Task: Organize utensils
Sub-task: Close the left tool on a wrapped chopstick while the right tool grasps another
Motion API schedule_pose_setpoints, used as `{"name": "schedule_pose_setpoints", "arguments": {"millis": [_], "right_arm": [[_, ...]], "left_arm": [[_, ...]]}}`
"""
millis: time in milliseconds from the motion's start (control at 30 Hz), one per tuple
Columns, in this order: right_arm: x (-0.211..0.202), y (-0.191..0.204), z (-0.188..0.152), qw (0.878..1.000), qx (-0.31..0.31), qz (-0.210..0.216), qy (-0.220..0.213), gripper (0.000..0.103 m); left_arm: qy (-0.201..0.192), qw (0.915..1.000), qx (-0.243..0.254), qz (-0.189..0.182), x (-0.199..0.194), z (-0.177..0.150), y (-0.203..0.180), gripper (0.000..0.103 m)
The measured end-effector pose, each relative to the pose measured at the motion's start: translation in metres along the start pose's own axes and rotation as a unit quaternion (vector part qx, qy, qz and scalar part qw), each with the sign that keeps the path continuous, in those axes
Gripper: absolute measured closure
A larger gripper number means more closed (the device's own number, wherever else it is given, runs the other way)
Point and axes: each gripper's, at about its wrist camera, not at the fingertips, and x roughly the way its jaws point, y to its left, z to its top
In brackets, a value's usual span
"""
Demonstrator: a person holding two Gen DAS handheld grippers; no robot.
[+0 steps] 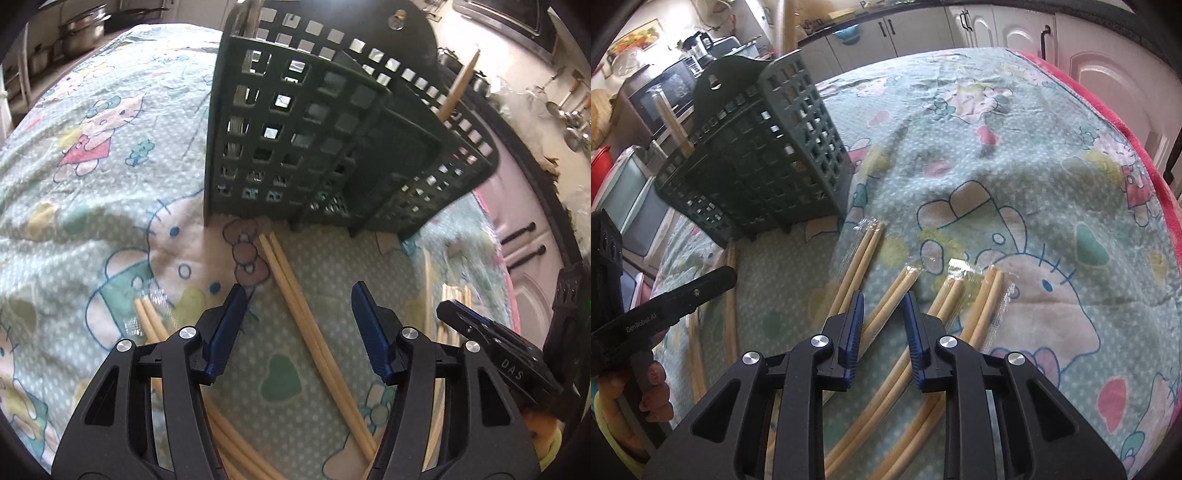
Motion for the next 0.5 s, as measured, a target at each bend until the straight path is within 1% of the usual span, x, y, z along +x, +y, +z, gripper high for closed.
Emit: {"name": "schedule_pose_setpoints", "arguments": {"millis": [167,333,400,433,500], "right_arm": [[0.006,-0.006,0.01,1.0,0.022,0.005,0.006,0.083],[0.011,-0.013,0.017,0.999,0.04,0.01,0.003,0.088],[0.009,-0.015,0.018,0.999,0.044,0.011,0.0,0.09],[0.009,-0.015,0.018,0.999,0.045,0.012,-0.001,0.09],[0.006,-0.016,0.017,0.999,0.049,0.015,-0.006,0.09]], "left_arm": [[0.003,0.9996,-0.011,0.024,0.008,0.008,-0.002,0.051],[-0.003,0.9989,-0.015,0.043,0.016,0.012,-0.008,0.051],[-0.005,0.9982,-0.016,0.057,0.018,0.014,-0.011,0.056],[-0.007,0.9978,-0.017,0.063,0.017,0.014,-0.009,0.062],[-0.012,0.997,-0.01,0.076,0.019,0.015,-0.01,0.069]]}}
